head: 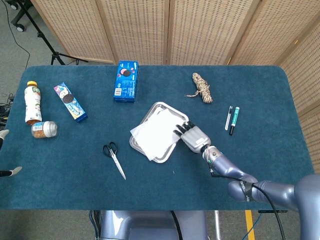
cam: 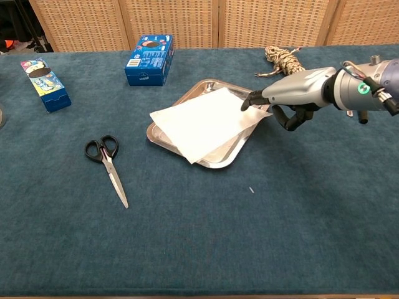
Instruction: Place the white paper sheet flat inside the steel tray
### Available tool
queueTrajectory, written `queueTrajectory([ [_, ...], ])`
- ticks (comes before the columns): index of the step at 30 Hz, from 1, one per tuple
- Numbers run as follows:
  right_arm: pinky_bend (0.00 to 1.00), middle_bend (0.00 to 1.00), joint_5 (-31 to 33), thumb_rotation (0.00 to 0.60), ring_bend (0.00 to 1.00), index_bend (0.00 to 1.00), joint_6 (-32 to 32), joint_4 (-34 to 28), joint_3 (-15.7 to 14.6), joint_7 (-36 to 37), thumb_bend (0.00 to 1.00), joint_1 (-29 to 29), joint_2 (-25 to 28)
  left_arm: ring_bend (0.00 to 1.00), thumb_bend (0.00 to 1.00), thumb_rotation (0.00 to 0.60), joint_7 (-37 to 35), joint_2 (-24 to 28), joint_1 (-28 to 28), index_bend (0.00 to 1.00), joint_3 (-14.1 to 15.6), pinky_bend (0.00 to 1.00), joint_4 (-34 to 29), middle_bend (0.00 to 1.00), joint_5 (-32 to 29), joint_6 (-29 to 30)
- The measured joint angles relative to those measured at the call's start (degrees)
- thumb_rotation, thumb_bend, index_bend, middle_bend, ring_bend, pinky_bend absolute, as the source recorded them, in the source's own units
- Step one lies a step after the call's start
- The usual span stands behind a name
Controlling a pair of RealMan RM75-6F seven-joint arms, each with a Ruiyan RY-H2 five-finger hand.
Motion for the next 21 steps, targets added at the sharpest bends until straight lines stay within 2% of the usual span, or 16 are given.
queueTrajectory([
  [21,0.00,0.01,6.07,0.600,0.00,0.00,1.46,1.70,-2.25,-7.51,1.00,2.83,-5.11,0.00,0.00,0.600,-0.33,-0.02,-0.19,0.00,-0.08,0.00,0.28,0.00,-0.43,-0.24],
])
